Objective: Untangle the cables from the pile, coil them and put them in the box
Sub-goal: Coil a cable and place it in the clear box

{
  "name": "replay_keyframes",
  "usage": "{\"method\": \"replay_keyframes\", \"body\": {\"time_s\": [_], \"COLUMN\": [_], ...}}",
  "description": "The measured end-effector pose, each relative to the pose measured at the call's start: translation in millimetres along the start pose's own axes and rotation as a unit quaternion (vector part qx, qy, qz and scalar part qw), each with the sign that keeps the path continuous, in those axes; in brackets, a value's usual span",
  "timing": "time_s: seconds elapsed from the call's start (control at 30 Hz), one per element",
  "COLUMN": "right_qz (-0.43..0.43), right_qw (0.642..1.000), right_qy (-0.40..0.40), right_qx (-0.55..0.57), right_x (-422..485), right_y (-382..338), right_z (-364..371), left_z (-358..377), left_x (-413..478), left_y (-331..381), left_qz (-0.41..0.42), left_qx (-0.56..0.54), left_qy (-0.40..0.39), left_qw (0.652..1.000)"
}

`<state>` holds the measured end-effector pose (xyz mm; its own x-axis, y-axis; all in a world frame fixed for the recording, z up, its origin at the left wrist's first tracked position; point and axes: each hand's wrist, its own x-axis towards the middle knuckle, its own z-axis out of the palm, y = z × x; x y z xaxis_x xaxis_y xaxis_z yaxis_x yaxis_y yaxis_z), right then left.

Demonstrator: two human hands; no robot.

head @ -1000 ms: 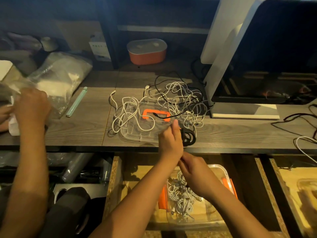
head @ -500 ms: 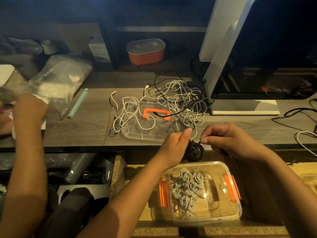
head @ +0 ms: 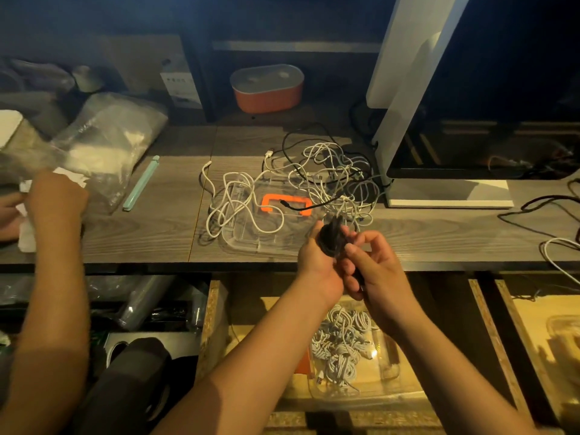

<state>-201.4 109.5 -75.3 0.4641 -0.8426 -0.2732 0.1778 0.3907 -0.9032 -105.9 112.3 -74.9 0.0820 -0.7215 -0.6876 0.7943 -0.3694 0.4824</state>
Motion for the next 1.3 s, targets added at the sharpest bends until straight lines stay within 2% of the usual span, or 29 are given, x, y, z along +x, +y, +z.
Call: {"method": "replay_keyframes", "body": {"time_s": [0.1,0.2,0.27,0.4,0.6,0.7,0.77,0.83,0.9,0.97,1.03,1.1,1.17,1.3], "right_qz": [-0.013,-0.01,-0.018,-0.037,-0.143,-0.103,-0.096,-0.181,-0.293,-0.369,-0.413,-0.438,-0.446,-0.471], "right_qw": [0.999,0.994,0.997,0.998,0.971,0.975,0.968,0.916,0.819,0.734,0.676,0.637,0.614,0.595], "right_qy": [-0.006,-0.063,-0.069,-0.021,-0.009,-0.015,-0.042,-0.05,-0.026,-0.006,-0.027,-0.064,-0.087,-0.095], "right_qx": [0.03,0.086,0.044,-0.053,-0.194,-0.197,-0.229,-0.355,-0.493,-0.57,-0.61,-0.631,-0.646,-0.644], "right_x": [-4.4,-7.8,-10.6,-11.9,-15.2,-17.8,-20.2,-22.6,-24.1,-26.7,-28.1,-25.4,-22.2,-20.1], "right_y": [-9.0,-22.9,-34.6,-52.2,-62.1,-68.6,-71.1,-69.1,-64.5,-65.3,-68.9,-74.8,-79.3,-76.3], "right_z": [-1.6,-5.0,-6.5,-6.1,-4.5,-5.7,-10.2,-18.0,-24.3,-23.8,-24.0,-28.5,-33.3,-39.2], "left_z": [4.3,12.2,14.6,14.6,17.3,16.9,16.0,16.9,21.2,23.1,22.0,19.8,19.6,21.6], "left_x": [-2.7,-8.1,-8.4,-9.6,-17.5,-15.7,-17.6,-18.8,-23.6,-22.4,-22.1,-23.2,-25.3,-27.5], "left_y": [7.3,14.9,17.1,15.5,17.7,15.8,15.5,16.0,17.5,17.3,19.1,22.7,27.6,31.5], "left_qz": [-0.043,-0.056,-0.062,-0.066,-0.063,-0.039,0.002,0.026,0.028,0.04,0.058,0.073,0.096,0.133], "left_qx": [0.016,-0.004,-0.012,-0.016,-0.048,-0.015,0.046,0.088,0.108,0.141,0.186,0.219,0.242,0.312], "left_qy": [-0.036,-0.08,-0.102,-0.118,-0.146,-0.124,-0.112,-0.111,-0.112,-0.121,-0.148,-0.16,-0.142,-0.122], "left_qw": [0.998,0.995,0.993,0.991,0.986,0.991,0.993,0.989,0.987,0.982,0.969,0.96,0.955,0.933]}}
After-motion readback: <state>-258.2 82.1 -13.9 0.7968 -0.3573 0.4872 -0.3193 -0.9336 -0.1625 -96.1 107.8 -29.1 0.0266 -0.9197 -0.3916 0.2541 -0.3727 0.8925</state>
